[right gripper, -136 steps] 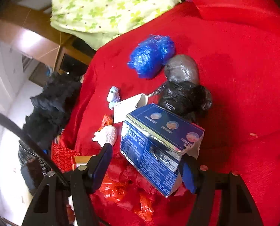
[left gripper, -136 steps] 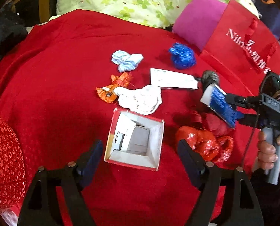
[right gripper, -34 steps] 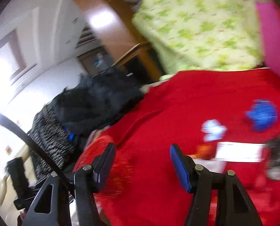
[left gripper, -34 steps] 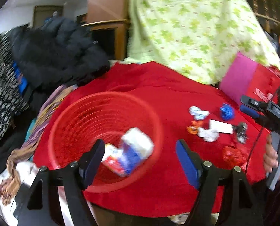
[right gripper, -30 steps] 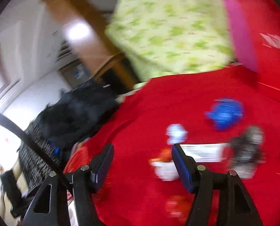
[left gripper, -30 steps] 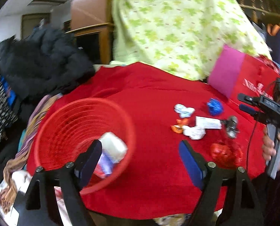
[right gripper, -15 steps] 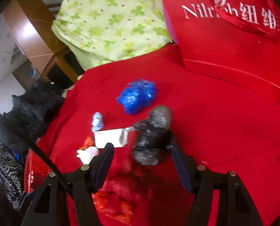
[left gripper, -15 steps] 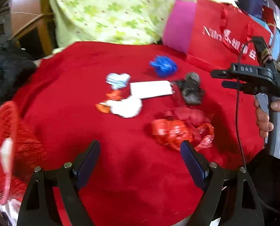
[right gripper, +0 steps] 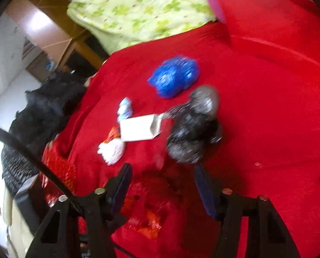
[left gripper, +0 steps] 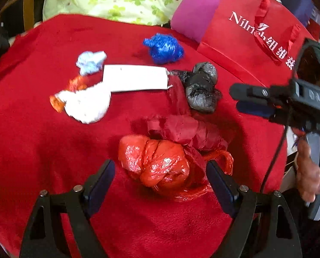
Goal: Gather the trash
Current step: 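Grasp the red plastic bag with the left tool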
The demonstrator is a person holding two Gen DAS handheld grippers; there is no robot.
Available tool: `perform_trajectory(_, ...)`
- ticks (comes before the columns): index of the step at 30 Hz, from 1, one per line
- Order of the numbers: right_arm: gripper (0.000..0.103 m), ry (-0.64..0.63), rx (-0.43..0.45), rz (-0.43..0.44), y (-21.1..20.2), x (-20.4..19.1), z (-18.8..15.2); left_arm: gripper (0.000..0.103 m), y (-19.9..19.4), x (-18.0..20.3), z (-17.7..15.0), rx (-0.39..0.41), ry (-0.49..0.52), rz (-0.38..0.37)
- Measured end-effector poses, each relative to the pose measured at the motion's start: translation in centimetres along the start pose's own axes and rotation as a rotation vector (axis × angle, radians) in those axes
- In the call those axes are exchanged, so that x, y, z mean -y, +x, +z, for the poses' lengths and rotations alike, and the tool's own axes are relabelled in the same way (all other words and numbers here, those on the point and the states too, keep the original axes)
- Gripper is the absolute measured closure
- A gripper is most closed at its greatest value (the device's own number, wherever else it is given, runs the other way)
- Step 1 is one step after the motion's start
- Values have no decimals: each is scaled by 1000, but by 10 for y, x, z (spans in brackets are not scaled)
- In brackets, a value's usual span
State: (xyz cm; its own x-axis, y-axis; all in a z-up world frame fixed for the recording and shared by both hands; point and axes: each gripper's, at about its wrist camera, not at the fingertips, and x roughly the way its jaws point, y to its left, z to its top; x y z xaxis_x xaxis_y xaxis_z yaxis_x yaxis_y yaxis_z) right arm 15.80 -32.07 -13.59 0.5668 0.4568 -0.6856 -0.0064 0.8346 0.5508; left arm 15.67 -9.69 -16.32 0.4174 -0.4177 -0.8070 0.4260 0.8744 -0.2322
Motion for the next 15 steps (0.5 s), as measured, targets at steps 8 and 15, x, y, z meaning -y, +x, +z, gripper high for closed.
perform_trajectory(8,45,-12,-127,88,26,-13,-12,55,-10,-15,-7,-3,-58,-58)
perform_trajectory(15,45,-77,-175,-3,53,-31,-22,55,-37,-41,-12,-1,-99,25)
